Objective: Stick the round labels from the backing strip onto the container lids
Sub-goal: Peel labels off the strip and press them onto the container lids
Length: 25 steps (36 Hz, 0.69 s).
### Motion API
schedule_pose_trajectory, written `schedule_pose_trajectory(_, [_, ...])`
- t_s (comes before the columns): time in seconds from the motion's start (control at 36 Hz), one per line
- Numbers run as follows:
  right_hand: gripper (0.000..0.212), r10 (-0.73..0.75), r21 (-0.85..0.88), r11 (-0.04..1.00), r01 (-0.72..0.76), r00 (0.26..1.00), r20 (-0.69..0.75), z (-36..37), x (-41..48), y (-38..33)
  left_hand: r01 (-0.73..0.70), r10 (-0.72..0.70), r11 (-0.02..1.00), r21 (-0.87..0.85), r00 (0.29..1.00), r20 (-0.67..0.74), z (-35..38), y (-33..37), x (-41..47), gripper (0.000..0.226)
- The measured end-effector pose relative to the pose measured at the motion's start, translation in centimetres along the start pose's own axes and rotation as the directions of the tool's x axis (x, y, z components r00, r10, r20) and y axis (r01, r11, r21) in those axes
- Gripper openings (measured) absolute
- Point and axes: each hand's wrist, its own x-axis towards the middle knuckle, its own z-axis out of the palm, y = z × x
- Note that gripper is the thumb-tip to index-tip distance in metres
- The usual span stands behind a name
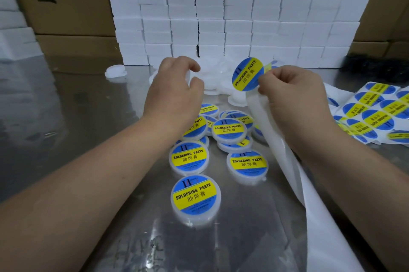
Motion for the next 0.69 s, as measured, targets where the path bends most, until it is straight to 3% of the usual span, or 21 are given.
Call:
schedule_pose_trajectory(0.06, [0.026,-0.011,0.014,1.0,0.011,0.999,0.034,0.1,-0.1,-0.1,0.206,-0.187,0.896,-0.393,0.979,0.086,0.0,0.9,0.1,0.023])
schedule_pose_trajectory(0.11, [0.025,-0.006,0.036,0.999,0.003,0.996,0.085,0.3,-0.2,-0.2,0.392,-0.316,0.645,-0.656,0.918,0.238,0.0,1.3,0.3,0.027])
schedule_pose_trajectory(0.17, [0.023,-0.001,0.059,0.998,-0.007,0.991,0.134,0.5,-0.4,-0.3,0.507,-0.365,0.392,-0.767,0.852,0.377,-0.1,1.5,0.6,0.023])
schedule_pose_trajectory(0.25, [0.025,-0.017,0.103,0.995,-0.004,0.981,0.195,0.6,-0.6,-0.5,0.589,-0.372,0.083,-0.804,0.767,0.523,0.0,1.5,0.8,0.022])
schedule_pose_trajectory(0.31, [0.026,-0.03,0.123,0.992,0.001,0.971,0.236,0.6,-0.7,-0.6,0.594,-0.351,-0.054,-0.803,0.741,0.572,0.1,1.5,0.8,0.022])
schedule_pose_trajectory(0.44, [0.027,-0.05,0.123,0.992,0.011,0.947,0.317,0.8,-0.9,-0.5,0.637,-0.278,-0.03,-0.77,0.735,0.619,0.4,0.9,1.0,0.021])
schedule_pose_trajectory(0.69, [0.029,-0.023,0.109,0.994,-0.012,0.949,0.313,0.9,-1.0,-0.5,0.649,-0.169,0.04,-0.759,0.753,0.635,0.5,1.0,0.4,0.026])
